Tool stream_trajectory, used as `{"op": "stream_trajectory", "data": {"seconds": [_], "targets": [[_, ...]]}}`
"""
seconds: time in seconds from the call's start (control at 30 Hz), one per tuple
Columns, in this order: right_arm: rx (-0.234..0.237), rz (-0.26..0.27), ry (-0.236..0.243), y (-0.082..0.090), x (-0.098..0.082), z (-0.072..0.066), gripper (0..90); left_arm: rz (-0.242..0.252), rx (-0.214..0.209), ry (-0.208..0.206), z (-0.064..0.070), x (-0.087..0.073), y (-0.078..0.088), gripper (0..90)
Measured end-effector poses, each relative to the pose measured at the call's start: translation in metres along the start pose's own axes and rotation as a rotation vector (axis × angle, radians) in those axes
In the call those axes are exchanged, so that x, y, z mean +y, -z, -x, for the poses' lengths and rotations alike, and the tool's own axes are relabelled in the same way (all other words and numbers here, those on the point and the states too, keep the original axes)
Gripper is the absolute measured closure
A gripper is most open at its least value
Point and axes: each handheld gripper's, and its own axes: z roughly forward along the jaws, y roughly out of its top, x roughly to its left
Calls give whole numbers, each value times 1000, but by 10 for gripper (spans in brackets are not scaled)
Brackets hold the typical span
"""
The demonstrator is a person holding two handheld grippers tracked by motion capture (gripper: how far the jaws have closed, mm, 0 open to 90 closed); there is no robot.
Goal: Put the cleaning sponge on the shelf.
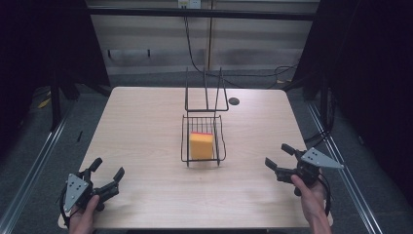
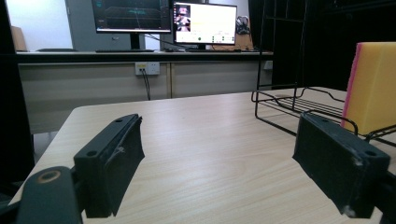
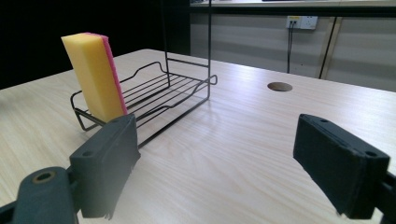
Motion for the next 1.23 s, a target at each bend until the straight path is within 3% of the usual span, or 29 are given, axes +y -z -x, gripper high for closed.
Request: {"op": "stream_trajectory", "data": {"seconds": [0.27,0.3,0.33,0.5,0.83,1.03,1.13,1.23], "targets": [[-78,12,-38,16,-17,-2,142,0,1,0,0,0,0,155],[-78,12,-38,16,-17,-2,142,0,0,0,0,0,0,155],[-115,1,-21,19,-21,-3,143,0,1,0,0,0,0,155],[-183,9,-4,26,-33,-7,140,1,2,4,0,0,0,155],[-223,14,-9,27,-55,-12,140,2,5,1,0,0,0,155],[-256,75,5,30,-57,-15,140,1,3,1,0,0,0,154],[-275,123,-21,35,-59,-14,140,-2,3,-2,0,0,0,155],[-291,130,-11,35,-60,-15,140,-3,1,-3,0,0,0,154]]}}
